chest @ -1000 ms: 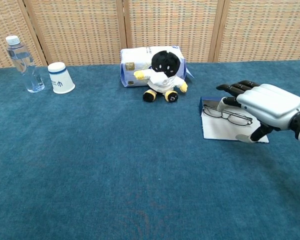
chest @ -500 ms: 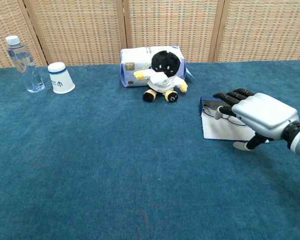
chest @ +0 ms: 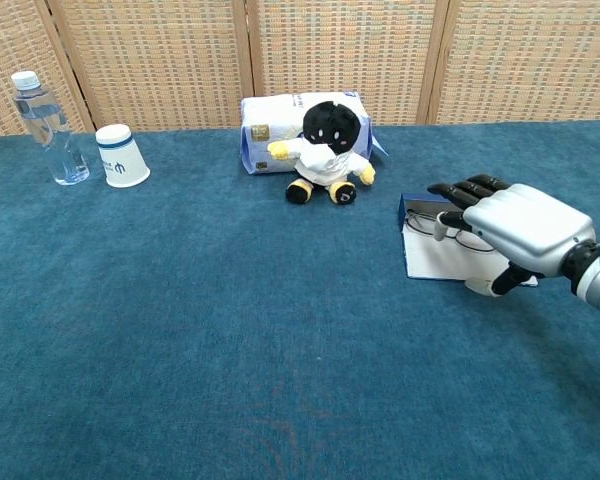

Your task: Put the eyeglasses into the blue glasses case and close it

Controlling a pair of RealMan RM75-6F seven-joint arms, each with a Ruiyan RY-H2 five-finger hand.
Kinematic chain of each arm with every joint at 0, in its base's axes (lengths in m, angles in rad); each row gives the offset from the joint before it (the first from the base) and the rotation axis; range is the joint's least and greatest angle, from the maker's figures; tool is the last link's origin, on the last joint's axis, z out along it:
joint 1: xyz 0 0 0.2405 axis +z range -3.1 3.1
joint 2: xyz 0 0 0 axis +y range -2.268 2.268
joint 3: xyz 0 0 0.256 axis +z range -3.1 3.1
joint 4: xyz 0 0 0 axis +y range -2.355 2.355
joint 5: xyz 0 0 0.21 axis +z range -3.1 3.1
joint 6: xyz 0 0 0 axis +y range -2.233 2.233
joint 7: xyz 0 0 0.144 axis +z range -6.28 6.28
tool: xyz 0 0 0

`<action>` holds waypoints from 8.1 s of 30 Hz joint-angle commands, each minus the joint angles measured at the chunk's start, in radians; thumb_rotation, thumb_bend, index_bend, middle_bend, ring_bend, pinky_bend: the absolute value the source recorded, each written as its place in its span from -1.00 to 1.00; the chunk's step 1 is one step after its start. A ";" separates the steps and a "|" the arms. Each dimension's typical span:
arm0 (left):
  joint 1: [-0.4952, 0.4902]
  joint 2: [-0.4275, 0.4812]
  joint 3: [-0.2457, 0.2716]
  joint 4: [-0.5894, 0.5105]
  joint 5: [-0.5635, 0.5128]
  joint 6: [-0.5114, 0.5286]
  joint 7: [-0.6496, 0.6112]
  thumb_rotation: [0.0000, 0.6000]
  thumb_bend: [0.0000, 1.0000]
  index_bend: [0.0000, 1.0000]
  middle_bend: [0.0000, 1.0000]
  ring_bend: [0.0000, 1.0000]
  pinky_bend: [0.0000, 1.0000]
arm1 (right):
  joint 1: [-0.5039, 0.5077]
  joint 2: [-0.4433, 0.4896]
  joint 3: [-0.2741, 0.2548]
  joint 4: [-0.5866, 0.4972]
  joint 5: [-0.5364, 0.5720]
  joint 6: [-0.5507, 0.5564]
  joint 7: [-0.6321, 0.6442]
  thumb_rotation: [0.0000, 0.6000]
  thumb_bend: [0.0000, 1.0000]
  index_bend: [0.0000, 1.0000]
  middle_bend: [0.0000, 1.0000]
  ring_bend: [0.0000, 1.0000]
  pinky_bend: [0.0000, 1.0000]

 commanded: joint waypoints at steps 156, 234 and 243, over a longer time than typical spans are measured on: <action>-0.023 0.001 0.010 -0.011 -0.023 -0.044 0.014 1.00 -0.83 -1.00 -1.00 -1.00 -1.00 | 0.021 0.468 -0.100 -0.542 -0.143 -0.121 -0.327 1.00 0.03 0.33 -0.90 -1.00 -0.80; -0.025 0.005 0.012 -0.020 -0.015 -0.042 0.009 1.00 -0.81 -1.00 -1.00 -1.00 -1.00 | 0.086 0.404 -0.062 -0.445 -0.060 -0.202 0.174 1.00 -0.48 -0.97 -0.99 -1.00 -1.00; -0.004 0.037 0.025 -0.025 0.040 -0.007 -0.060 1.00 -0.81 -1.00 -1.00 -1.00 -1.00 | -0.051 0.589 -0.036 -0.717 -0.012 0.023 0.062 1.00 -0.50 -1.00 -1.00 -1.00 -1.00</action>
